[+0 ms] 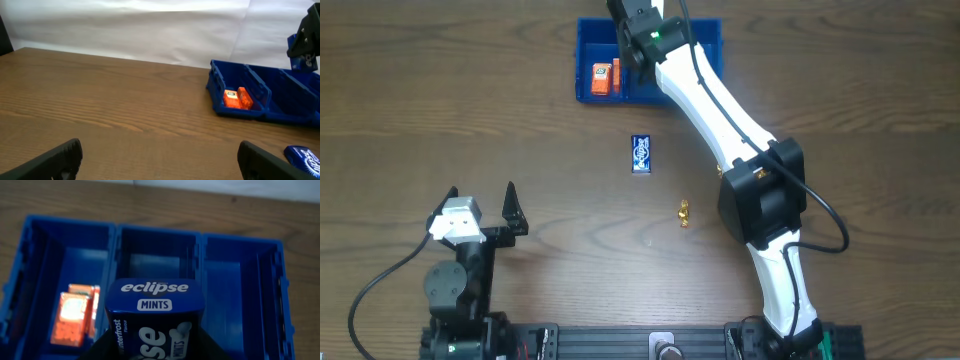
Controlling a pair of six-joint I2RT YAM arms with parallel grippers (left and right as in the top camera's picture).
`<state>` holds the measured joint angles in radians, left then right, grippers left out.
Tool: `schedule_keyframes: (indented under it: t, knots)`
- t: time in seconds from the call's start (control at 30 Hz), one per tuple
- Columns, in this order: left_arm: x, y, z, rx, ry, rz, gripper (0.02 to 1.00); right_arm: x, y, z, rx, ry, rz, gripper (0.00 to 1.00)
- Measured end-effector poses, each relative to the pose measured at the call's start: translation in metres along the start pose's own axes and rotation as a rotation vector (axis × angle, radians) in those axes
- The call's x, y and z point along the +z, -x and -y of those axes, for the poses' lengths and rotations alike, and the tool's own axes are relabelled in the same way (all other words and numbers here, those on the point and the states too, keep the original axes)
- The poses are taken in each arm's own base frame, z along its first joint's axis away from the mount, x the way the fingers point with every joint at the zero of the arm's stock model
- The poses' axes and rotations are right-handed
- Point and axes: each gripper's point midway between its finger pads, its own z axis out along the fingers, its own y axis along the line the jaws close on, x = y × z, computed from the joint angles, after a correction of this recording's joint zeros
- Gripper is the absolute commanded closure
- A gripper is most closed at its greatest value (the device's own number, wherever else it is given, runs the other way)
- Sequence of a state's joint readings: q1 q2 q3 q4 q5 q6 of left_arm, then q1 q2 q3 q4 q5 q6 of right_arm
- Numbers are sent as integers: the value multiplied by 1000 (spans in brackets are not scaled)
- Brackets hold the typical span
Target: Sort Candies Into Trays
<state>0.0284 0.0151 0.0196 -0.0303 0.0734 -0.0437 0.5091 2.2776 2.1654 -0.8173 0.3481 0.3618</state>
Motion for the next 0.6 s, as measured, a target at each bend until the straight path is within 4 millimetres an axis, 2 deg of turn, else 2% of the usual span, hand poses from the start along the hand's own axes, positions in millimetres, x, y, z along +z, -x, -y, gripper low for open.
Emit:
schedule_keyframes:
  t: [0.03,0.1,0.17,0.43,0.47,0.53,0.6]
  knots:
    - [0,0,0,0,0,0,20,0,1,0,1,1,3,757]
    - [0,0,0,0,0,0,20,1,3,1,3,1,9,603]
    - [0,0,0,0,0,0,23,1,5,1,6,4,18,336]
    - [0,0,0,0,0,0,20,-3,4,-5,-4,35,8,213]
    - [0,0,0,0,0,0,23,-7,0,-5,-14,35,-8,194]
    - [0,0,0,0,0,0,20,-33,-10,-6,-45,38,-53,176]
    - [0,0,0,0,0,0,20,-84,-19,-10,-70,54,-86,167]
